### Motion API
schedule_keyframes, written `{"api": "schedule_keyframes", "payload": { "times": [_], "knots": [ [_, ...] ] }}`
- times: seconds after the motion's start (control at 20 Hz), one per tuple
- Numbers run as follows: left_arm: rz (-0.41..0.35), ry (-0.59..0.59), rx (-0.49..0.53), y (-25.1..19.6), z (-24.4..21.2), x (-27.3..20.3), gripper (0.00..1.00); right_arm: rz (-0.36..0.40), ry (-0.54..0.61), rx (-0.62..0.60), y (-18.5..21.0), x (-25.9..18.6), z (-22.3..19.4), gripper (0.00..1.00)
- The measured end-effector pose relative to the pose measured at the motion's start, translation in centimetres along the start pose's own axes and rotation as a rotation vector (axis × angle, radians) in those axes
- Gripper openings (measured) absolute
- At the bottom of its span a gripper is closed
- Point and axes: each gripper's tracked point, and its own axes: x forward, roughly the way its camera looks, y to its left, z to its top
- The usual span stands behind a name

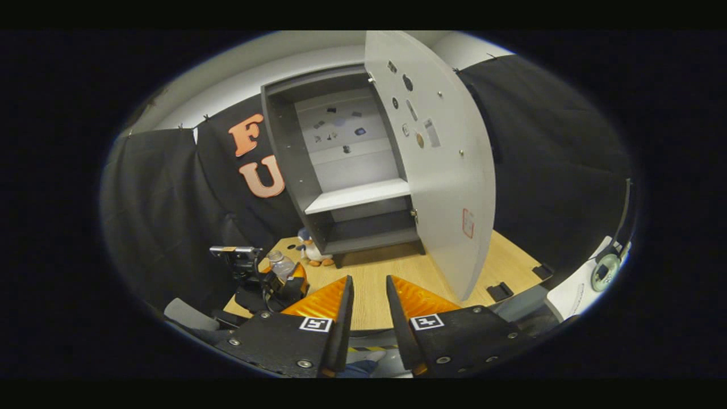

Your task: Open the cabinet door with the right hand, grasp the bottle in the cabinet with the left hand and place it on the coaster, then close the cabinet door with the right hand.

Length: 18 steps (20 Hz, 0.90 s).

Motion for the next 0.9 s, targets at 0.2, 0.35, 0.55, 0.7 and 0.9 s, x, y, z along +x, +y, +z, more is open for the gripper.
{"api": "schedule_keyframes", "payload": {
  "times": [0.2, 0.35, 0.55, 0.7, 0.9],
  "knots": [
    [0.01, 0.074, -0.014, 0.6, -5.3, 0.0, 0.84, -0.013, 0.061, 0.009, -0.3, 1.2, -2.1, 0.36],
    [0.011, 0.073, -0.031, 0.9, -6.3, 0.3, 0.84, -0.017, 0.082, 0.003, -0.1, 1.5, -2.6, 0.36],
    [0.024, 0.079, -0.027, 0.8, -6.7, -0.1, 0.83, -0.011, 0.113, -0.01, 0.4, 1.5, -3.7, 0.36],
    [0.015, 0.073, -0.01, 0.2, -6.4, -0.8, 0.84, -0.007, 0.128, 0.003, 0.5, 1.5, -4.2, 0.36],
    [0.039, 0.106, -0.048, 0.6, -7.1, -1.2, 0.85, 0.003, 0.137, 0.006, 0.6, 1.1, -4.6, 0.36]
  ]
}}
